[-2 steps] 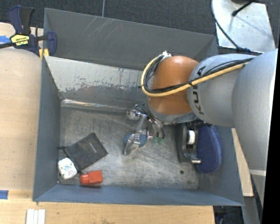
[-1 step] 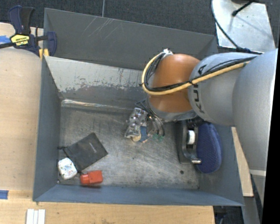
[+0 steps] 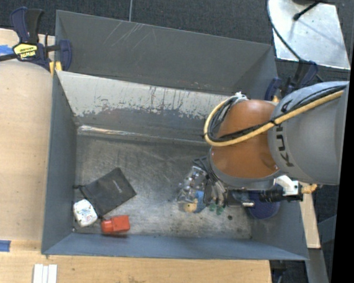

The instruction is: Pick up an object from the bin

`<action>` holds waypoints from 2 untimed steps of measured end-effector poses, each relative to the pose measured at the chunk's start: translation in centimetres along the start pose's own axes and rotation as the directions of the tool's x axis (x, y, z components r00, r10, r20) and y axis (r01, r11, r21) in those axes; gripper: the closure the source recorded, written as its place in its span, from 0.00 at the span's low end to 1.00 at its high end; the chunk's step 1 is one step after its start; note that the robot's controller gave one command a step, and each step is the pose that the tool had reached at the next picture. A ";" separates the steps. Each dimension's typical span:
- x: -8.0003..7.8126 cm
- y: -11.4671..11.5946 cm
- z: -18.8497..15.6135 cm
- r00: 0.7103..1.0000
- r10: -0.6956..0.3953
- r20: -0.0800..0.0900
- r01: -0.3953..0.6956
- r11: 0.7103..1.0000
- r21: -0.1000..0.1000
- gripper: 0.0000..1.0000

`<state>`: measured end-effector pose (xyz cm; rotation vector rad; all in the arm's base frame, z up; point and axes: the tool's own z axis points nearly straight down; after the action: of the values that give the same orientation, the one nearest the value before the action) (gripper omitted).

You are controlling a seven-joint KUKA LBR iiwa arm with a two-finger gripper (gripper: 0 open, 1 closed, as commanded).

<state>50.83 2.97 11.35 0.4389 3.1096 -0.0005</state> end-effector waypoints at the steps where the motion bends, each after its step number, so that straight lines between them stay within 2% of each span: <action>1: 0.0 0.1 0.1 1.000 0.000 0.000 0.000 1.000 -0.001 0.00; 2: 0.2 -4.7 4.1 0.995 0.096 0.005 -0.096 0.995 -0.007 0.00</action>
Offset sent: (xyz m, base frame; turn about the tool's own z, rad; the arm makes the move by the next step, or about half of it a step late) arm 0.0000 0.0000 0.0000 0.0000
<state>49.34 -1.49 7.28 0.5873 3.0793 0.0085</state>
